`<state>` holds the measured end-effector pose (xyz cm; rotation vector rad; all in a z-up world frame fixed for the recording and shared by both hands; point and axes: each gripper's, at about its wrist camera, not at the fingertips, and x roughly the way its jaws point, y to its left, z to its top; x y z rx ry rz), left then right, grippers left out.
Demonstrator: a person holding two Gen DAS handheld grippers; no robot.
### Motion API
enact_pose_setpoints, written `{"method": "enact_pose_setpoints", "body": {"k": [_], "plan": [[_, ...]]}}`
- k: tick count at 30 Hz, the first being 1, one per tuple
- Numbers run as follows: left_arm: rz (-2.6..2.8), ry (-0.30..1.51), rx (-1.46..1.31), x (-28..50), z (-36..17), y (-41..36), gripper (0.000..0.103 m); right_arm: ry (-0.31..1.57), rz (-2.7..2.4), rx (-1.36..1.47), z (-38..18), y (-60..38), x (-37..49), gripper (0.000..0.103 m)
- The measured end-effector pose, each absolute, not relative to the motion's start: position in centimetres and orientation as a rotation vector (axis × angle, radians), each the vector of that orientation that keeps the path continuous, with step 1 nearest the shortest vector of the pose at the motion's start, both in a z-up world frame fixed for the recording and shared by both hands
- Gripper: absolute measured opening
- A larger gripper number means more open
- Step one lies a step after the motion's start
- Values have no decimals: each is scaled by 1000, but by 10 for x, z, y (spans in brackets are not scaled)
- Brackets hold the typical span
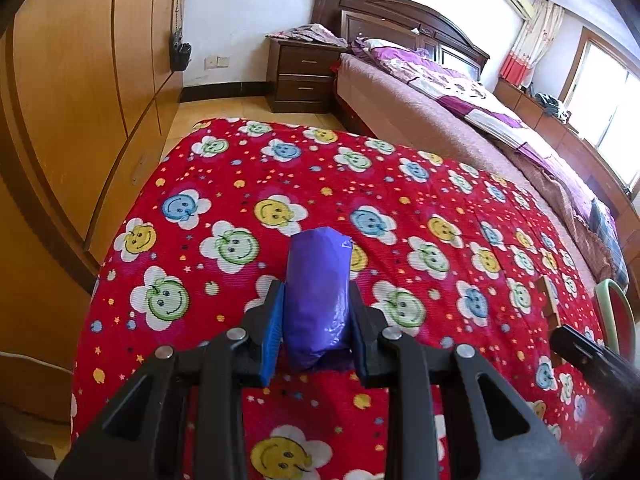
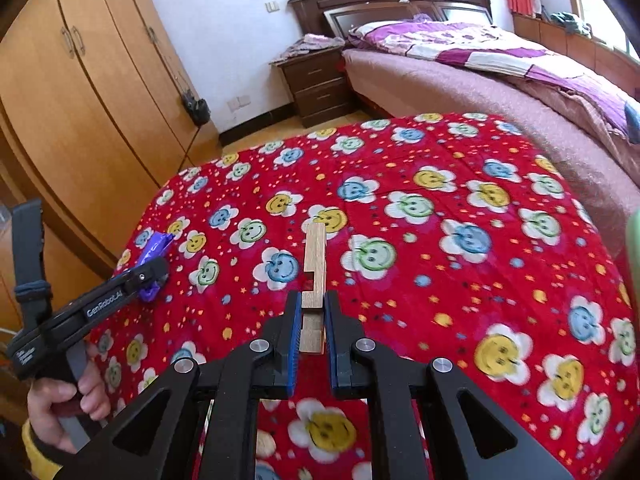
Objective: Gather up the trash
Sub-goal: 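Carry both items over the red bin while opening the right tool to drop the stick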
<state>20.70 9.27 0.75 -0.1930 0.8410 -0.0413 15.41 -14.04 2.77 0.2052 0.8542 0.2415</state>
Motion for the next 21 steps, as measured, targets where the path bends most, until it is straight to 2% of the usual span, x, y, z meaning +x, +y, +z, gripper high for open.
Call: {"method": "enact_pose_setpoints", "body": {"k": [21], "plan": [[-240,801,-122,164,47,1,30,763,100,302,51,-233,73,11]]}}
